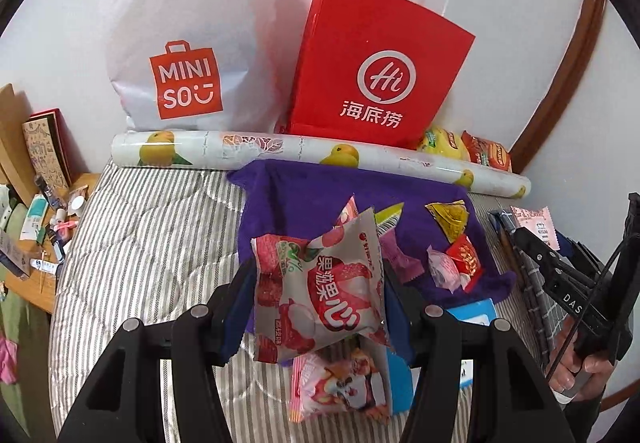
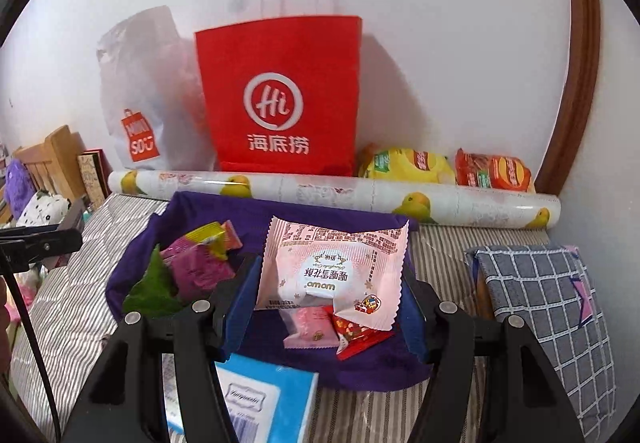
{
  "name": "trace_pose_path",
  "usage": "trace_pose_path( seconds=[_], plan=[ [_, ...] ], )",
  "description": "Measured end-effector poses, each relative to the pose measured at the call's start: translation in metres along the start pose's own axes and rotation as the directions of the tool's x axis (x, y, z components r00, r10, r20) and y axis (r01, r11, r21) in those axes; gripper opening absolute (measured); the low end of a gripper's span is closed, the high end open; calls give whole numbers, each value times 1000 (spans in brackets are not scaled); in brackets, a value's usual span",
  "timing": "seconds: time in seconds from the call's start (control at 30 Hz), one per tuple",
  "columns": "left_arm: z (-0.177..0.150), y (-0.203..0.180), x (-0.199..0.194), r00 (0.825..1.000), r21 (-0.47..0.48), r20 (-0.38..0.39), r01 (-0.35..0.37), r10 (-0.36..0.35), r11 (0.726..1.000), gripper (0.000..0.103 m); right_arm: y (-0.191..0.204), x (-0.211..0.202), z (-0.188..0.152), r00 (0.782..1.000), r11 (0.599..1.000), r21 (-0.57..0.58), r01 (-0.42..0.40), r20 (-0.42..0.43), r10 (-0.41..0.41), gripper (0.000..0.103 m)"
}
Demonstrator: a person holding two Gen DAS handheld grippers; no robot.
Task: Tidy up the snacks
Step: 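Carry the cake packet with right tool while left tool carries strawberry bag over towel, then open right tool to drop the cake packet while left tool drops strawberry bag on towel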
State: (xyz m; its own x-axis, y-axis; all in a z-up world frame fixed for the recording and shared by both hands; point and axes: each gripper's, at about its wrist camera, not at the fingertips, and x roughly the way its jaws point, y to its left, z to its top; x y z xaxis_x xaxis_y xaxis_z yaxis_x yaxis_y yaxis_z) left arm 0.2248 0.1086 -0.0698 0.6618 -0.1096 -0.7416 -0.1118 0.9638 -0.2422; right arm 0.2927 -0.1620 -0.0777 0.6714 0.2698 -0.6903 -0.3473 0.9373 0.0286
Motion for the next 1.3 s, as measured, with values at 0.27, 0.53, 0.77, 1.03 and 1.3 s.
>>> trace_pose_path(
  seconds=[0.27,0.53,0.77,1.03,1.3],
  plan=[
    [9,-6,31,1000,8,-25,8,-8,1000,56,-6,39,7,998,998,36,-44,-43,45,63],
    [35,-8,62,1000,25,-13,3,-2,1000,57,3,85,6,992,998,4,-64,-107,64,63],
    [46,-9,90,999,29,-36,4,-3,1000,57,-1,113,-3,977,994,37,-104,-183,109,63],
    [46,-13,106,997,38,-73,21,-18,999,58,-1,122,-7,965,992,44,-122,-227,129,63],
    [43,-19,114,991,33,-125,53,-48,998,71,-3,120,-9,956,984,57,-167,-237,175,75]
  ],
)
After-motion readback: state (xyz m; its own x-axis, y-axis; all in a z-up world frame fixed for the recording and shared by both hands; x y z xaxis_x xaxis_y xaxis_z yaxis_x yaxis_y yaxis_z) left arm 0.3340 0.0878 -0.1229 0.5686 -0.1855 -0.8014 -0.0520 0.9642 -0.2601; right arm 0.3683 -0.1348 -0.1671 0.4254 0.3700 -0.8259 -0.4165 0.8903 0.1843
